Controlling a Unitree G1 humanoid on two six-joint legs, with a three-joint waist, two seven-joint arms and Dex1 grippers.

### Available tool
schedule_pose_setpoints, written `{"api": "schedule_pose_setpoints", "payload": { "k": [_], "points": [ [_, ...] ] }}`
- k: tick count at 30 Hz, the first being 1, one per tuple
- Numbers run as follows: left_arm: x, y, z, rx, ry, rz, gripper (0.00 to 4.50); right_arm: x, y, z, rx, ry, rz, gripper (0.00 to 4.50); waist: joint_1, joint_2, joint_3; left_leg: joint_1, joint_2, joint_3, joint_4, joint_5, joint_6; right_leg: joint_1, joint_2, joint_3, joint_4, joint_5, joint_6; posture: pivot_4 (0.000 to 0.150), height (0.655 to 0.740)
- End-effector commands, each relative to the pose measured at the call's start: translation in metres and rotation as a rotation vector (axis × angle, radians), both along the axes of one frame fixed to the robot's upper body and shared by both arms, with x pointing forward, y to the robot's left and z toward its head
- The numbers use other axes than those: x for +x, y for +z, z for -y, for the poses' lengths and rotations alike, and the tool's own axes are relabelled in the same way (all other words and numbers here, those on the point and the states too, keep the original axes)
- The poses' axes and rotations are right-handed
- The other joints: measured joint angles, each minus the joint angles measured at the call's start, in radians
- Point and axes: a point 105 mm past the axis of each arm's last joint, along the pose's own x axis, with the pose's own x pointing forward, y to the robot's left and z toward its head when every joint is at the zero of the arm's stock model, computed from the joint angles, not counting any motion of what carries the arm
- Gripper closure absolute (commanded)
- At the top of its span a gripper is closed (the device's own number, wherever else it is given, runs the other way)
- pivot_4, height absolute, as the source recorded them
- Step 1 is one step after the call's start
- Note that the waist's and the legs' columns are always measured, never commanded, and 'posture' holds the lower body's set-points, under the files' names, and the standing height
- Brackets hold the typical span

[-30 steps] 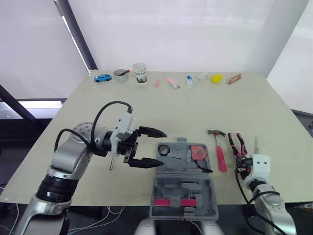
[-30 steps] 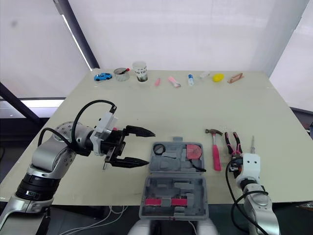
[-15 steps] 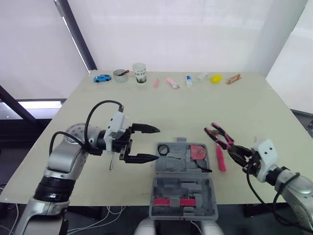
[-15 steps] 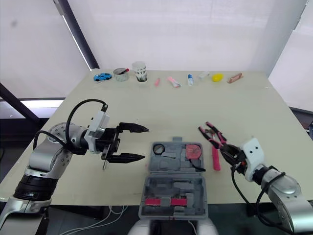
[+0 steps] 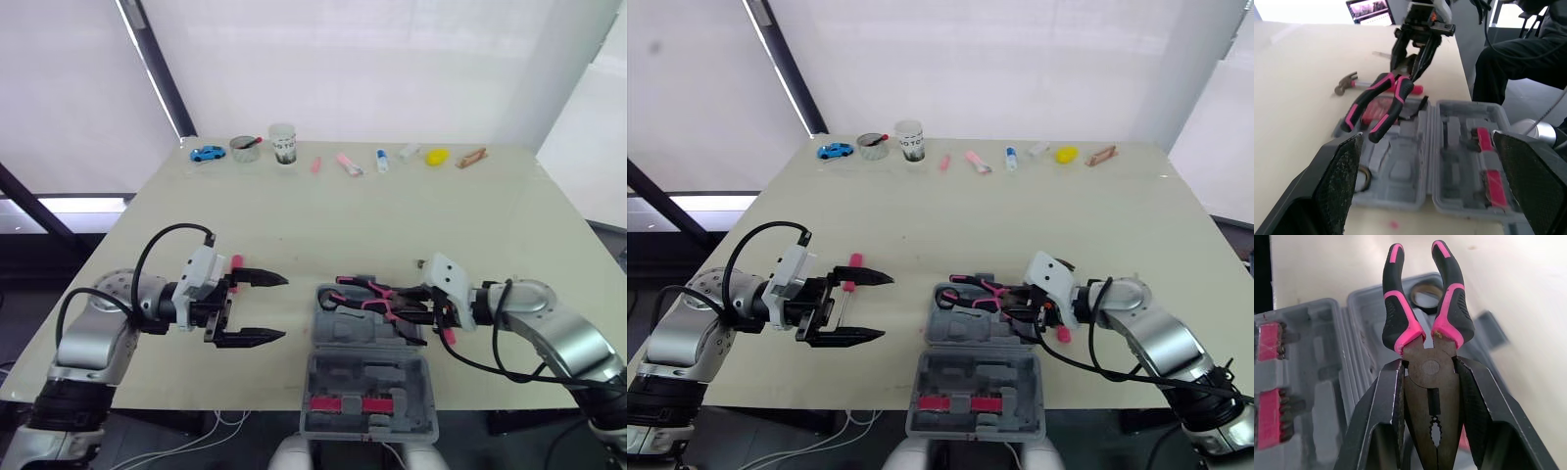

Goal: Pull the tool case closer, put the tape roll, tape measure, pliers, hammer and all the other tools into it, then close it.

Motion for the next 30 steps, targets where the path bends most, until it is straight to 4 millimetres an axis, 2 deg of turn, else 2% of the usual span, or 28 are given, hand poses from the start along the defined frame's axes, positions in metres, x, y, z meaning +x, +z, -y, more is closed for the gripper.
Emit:
{"api": "schedule_pose_setpoints", "payload": {
  "k": [1,5,8,18,28,29,30],
  "points": [
    [0.001,0.008,-0.017,0.020,0.039,0.063,0.00,-0.002,0.001,-0.006,-0.048,0.072,0.019,3.46,0.002,0.000,0.000,0.000,0.000,0.000,0.000,0.000,0.000,0.000,0.000,0.000,0.000,0.000,0.000,0.150,0.7400],
    [0.002,0.008,-0.033,0.040,0.083,0.068,0.00,0.001,-0.013,-0.008,-0.135,0.094,0.017,3.46,-0.003,0.000,0.000,0.000,0.000,0.000,0.000,0.000,0.000,0.000,0.000,0.000,0.000,0.000,0.000,0.150,0.7400],
    [0.002,0.006,-0.037,0.057,0.092,0.059,0.00,0.002,-0.023,-0.009,-0.175,0.108,0.013,3.46,-0.003,0.000,0.000,0.000,0.000,0.000,0.000,0.000,0.000,0.000,0.000,0.000,0.000,0.000,0.000,0.150,0.7400],
    [0.001,0.000,-0.029,0.052,0.063,0.045,0.00,0.004,-0.033,-0.026,-0.170,0.127,0.037,3.46,-0.005,0.000,0.000,0.000,0.000,0.001,0.000,0.000,0.000,0.000,0.000,0.000,0.001,0.000,0.000,0.150,0.7400],
    [0.001,-0.002,-0.020,0.033,0.037,0.042,0.00,0.006,-0.034,-0.028,-0.146,0.139,0.074,3.46,-0.007,0.000,0.000,0.001,0.001,0.004,0.000,0.000,0.000,0.000,0.001,0.000,0.003,0.000,-0.001,0.150,0.7400],
    [0.001,-0.002,-0.020,0.033,0.037,0.043,0.00,0.006,-0.033,-0.027,-0.144,0.140,0.071,2.42,-0.007,0.000,0.000,0.001,0.001,0.005,0.000,0.000,0.000,0.000,0.001,0.000,0.003,0.000,-0.001,0.150,0.7400],
    [0.001,-0.002,-0.020,0.032,0.037,0.043,0.00,0.006,-0.032,-0.026,-0.142,0.139,0.070,2.00,-0.007,0.000,0.000,0.001,0.001,0.005,0.000,0.000,0.000,0.000,0.001,0.000,0.003,0.000,-0.001,0.150,0.7400]
  ]
}}
